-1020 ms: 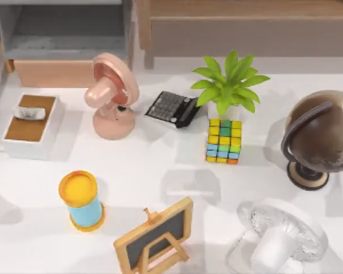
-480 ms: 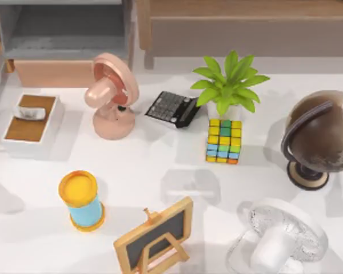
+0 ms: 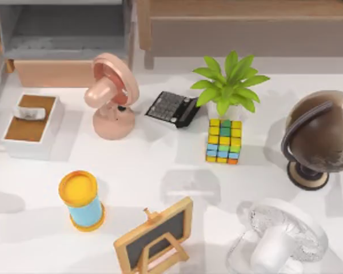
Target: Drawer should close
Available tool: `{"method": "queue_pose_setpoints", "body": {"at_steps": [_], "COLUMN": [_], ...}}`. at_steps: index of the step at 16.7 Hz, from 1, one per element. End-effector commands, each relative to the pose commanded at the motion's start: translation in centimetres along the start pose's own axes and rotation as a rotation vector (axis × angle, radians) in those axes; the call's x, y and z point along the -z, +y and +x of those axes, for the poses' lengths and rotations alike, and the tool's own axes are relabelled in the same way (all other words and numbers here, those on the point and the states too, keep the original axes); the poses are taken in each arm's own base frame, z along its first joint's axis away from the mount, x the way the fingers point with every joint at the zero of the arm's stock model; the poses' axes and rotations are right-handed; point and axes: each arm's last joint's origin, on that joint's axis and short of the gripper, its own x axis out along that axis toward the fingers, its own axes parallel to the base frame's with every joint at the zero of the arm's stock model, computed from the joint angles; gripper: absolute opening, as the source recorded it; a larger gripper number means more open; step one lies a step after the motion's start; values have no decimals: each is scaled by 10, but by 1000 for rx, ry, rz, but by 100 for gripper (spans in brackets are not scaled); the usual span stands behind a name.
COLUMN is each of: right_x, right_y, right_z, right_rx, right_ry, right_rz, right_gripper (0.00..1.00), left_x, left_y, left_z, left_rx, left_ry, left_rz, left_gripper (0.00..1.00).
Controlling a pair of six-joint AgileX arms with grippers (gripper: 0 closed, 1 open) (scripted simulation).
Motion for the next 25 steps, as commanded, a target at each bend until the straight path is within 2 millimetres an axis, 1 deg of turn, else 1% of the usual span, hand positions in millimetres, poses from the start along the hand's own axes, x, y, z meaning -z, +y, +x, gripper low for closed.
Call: {"method": "queue_pose_setpoints", "body": {"at_steps": [3,4,11,13,15,20,22,25], "right_x": [0,0,0,0,0,0,0,0], "right_y": [0,0,0,0,0,0,0,0], "right_z": [0,0,0,0,0,0,0,0], "right_rx": [0,0,0,0,0,0,0,0], "right_ry": [0,0,0,0,0,0,0,0], "right_rz": [0,0,0,0,0,0,0,0], "right_gripper": [100,100,100,100,100,100,100,100], "left_x": [0,0,0,0,1,2,0,2], "left_y": [0,0,0,-4,-5,-3,-4,-5], "left_z": [0,0,0,0,11,57,63,60], "left_rx": [0,0,0,18,21,14,16,22], "left_ry": [0,0,0,4,4,4,2,7], "left_rz": [0,0,0,-19,-20,-14,-16,-22], "left_gripper": [2,0,0,0,0,0,0,0]}}
